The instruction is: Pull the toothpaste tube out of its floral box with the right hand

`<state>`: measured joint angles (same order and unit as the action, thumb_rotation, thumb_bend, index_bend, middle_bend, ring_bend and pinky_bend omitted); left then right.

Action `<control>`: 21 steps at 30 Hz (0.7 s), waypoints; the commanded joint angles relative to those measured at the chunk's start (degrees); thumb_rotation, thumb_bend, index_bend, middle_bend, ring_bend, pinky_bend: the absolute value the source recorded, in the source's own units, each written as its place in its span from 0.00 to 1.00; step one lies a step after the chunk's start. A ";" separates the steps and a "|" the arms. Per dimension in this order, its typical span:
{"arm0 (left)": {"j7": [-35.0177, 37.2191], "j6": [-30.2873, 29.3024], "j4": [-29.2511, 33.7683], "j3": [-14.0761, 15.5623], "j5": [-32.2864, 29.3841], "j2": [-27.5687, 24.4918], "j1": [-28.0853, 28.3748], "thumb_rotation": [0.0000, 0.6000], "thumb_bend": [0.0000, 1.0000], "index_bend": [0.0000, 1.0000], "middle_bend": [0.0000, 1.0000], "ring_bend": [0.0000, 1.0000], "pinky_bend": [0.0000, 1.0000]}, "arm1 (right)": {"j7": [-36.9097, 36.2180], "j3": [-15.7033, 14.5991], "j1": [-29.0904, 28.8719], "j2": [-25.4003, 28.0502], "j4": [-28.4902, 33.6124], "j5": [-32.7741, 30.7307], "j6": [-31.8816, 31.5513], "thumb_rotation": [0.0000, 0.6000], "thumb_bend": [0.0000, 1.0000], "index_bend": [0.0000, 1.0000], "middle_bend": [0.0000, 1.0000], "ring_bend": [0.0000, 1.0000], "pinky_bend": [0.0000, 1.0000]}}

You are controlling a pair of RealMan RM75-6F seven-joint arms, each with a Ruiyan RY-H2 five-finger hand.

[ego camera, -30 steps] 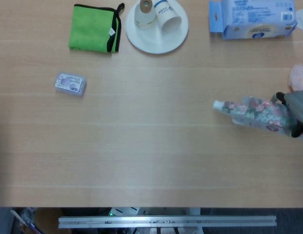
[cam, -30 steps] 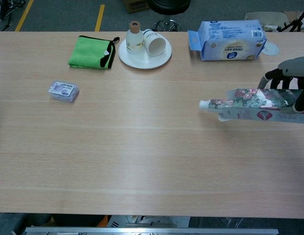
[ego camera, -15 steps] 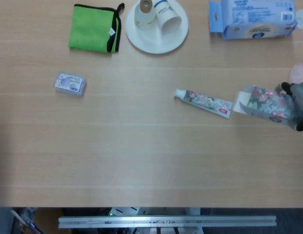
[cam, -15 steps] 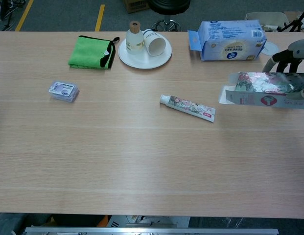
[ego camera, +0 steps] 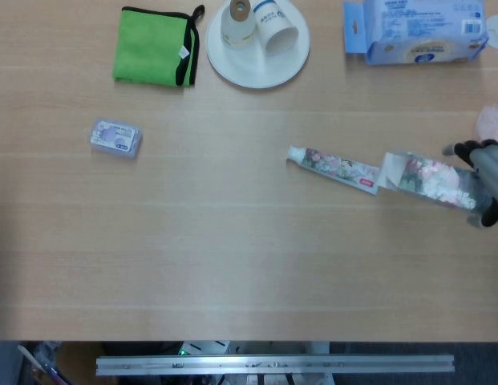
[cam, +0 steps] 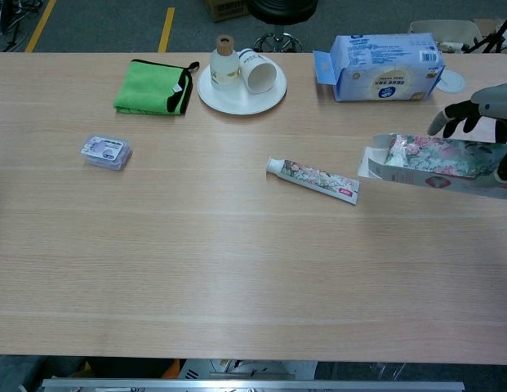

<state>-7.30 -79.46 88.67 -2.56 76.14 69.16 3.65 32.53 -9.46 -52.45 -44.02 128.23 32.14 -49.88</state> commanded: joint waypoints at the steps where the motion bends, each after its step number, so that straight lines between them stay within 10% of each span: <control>1: -0.17 -0.02 0.18 -0.06 0.03 -0.09 0.08 1.00 0.11 0.00 0.00 0.00 0.20 | -3.60 1.07 4.54 -2.27 -1.37 7.06 -3.51 1.00 0.00 0.00 0.05 0.09 0.32; 21: 0.09 -2.75 0.88 -1.43 2.09 0.80 0.71 1.00 0.11 0.00 0.00 0.00 0.20 | -9.47 2.99 30.95 -16.70 -17.55 43.25 -38.45 1.00 0.00 0.04 0.12 0.06 0.30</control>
<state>-7.20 -82.23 89.51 -3.97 78.21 69.95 4.32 22.26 -6.06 -25.19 -57.77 114.69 71.74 -84.59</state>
